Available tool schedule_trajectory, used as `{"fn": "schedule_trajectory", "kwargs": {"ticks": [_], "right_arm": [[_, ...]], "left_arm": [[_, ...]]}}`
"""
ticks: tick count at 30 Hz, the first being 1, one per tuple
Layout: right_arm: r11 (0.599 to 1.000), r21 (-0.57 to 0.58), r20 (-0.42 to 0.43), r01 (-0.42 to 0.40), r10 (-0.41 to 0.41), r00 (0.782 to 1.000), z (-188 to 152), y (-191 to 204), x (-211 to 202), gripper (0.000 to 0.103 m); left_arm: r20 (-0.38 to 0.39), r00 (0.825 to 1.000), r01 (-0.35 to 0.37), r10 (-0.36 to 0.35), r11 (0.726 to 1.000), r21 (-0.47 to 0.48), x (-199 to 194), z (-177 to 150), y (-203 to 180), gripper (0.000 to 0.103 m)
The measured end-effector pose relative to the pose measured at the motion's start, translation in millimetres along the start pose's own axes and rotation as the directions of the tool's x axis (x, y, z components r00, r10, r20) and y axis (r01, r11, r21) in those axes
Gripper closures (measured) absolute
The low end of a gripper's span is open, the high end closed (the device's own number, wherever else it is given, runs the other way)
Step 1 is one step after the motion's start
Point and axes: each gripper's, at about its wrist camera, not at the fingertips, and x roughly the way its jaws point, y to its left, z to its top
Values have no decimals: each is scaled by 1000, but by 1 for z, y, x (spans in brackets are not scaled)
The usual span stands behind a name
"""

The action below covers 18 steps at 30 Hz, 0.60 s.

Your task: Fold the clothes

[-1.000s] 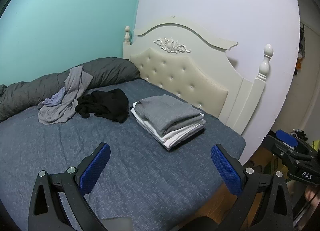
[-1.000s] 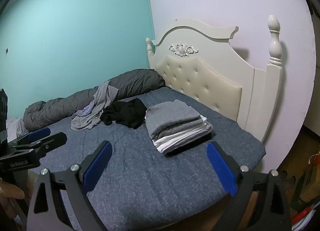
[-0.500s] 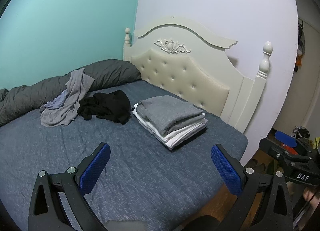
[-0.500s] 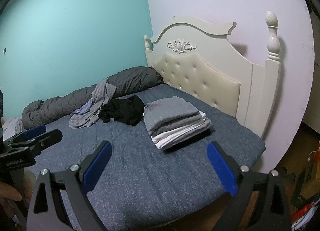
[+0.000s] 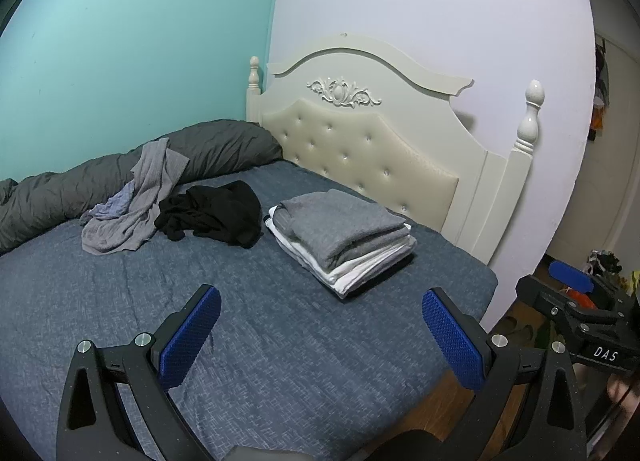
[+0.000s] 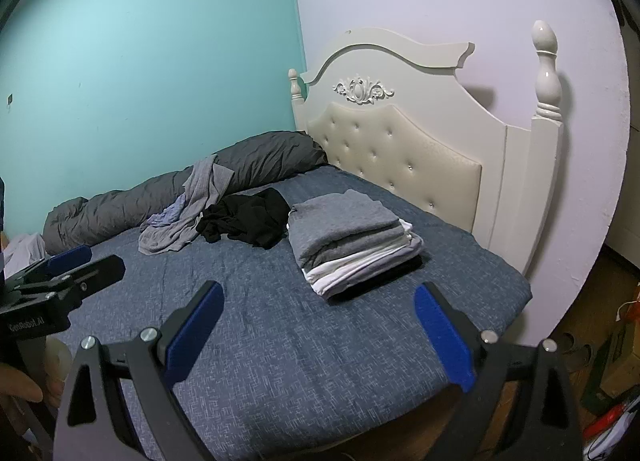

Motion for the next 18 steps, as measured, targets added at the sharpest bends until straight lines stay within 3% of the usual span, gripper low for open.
{"fn": "schedule_trajectory", "kwargs": {"ticks": [18], "right_arm": [[1000,1,-1,2,-2,1000,-3,1,1,6]], "left_arm": [[-12,1000,2,-2,1000,-3,2,-3,0,1]]}}
